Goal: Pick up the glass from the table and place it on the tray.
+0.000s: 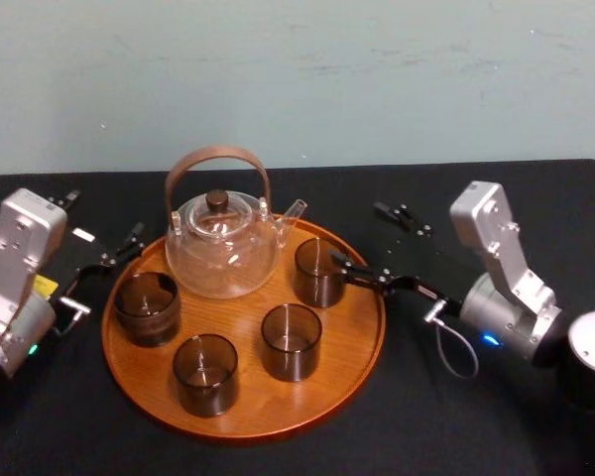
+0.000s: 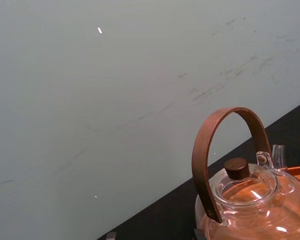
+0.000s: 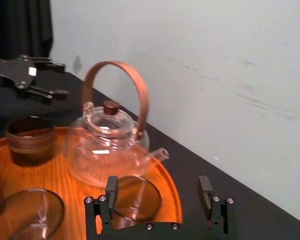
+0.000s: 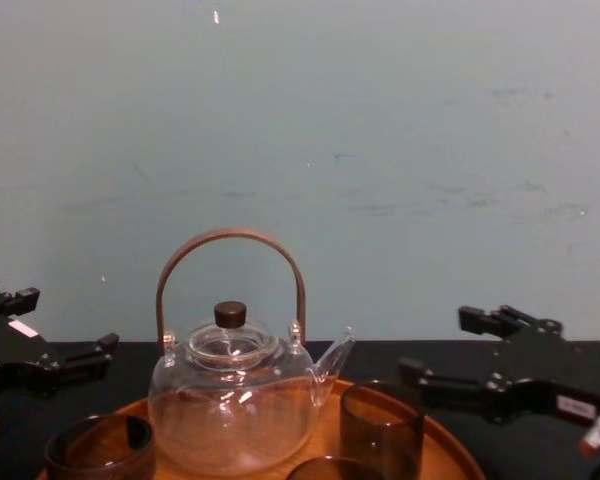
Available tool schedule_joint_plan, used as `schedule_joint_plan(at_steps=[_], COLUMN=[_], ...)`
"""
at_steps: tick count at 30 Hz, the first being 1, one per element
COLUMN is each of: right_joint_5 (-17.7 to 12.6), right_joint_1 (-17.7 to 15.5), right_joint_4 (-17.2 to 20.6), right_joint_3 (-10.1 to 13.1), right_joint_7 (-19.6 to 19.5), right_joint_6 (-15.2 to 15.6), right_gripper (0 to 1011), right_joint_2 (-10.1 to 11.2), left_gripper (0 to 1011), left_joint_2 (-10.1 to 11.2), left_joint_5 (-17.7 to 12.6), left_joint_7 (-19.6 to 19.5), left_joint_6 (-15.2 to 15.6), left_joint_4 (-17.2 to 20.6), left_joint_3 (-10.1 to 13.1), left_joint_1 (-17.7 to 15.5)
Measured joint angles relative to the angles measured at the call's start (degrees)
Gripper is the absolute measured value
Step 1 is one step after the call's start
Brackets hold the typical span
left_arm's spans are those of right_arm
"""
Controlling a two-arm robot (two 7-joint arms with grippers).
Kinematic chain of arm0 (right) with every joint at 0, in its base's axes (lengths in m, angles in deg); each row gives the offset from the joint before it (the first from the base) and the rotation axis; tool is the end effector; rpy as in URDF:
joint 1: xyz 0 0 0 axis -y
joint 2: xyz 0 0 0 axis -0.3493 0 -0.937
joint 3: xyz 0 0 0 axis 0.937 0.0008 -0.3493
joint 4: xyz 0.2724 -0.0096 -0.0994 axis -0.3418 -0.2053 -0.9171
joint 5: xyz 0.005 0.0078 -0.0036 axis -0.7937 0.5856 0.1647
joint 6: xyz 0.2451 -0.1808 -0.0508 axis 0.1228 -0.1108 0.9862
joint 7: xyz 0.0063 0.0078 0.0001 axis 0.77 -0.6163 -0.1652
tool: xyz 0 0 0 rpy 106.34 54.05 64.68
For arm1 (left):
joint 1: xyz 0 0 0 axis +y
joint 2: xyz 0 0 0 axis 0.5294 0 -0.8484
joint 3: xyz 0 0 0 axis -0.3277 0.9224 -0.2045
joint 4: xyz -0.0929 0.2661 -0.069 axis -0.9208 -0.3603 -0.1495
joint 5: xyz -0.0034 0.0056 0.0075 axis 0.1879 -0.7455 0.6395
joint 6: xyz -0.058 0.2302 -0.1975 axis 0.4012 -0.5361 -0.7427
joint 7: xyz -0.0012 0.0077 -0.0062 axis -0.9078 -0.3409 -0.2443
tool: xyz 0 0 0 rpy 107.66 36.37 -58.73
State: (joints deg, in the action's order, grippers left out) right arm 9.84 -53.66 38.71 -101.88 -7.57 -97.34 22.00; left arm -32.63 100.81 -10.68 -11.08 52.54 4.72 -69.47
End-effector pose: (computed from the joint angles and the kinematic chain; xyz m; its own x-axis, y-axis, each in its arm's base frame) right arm 0.3877 -0.0234 -0.3032 0.6859 -0.6914 0.2268 0.7193 0.6914 -0.0678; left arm 0.3581 0.0827 -0.3022 0.2923 0.8803 0.3738 -0.9552 0.2874 0.0701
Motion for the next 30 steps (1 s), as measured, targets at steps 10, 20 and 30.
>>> schedule_joint_plan(at_steps=[10,20,30], right_joint_5=[-0.98,-2.75,-2.02], right_joint_1=[-4.67,-7.81,-8.32], right_joint_4=[2.00,2.52,1.34], right_joint_3=[5.27,10.45,13.14], right_joint_7=[-2.49,-3.82,-5.45], right_joint_6=[-1.26,-2.14,-2.00], right_gripper=[1002,1002,1002], right_joint_2=[1.89,2.66,1.93], left_gripper=[1001,1001,1001], left_joint_2=[0.00,0.00,0.00], left_joint_5=[0.00,0.00,0.00], left_joint_7=[0.00,0.00,0.00], left_joint_6=[0.00,0.00,0.00], left_joint_4=[0.00,0.00,0.00], left_joint_3=[0.00,0.00,0.00], left_joint_1=[0.00,0.00,0.00])
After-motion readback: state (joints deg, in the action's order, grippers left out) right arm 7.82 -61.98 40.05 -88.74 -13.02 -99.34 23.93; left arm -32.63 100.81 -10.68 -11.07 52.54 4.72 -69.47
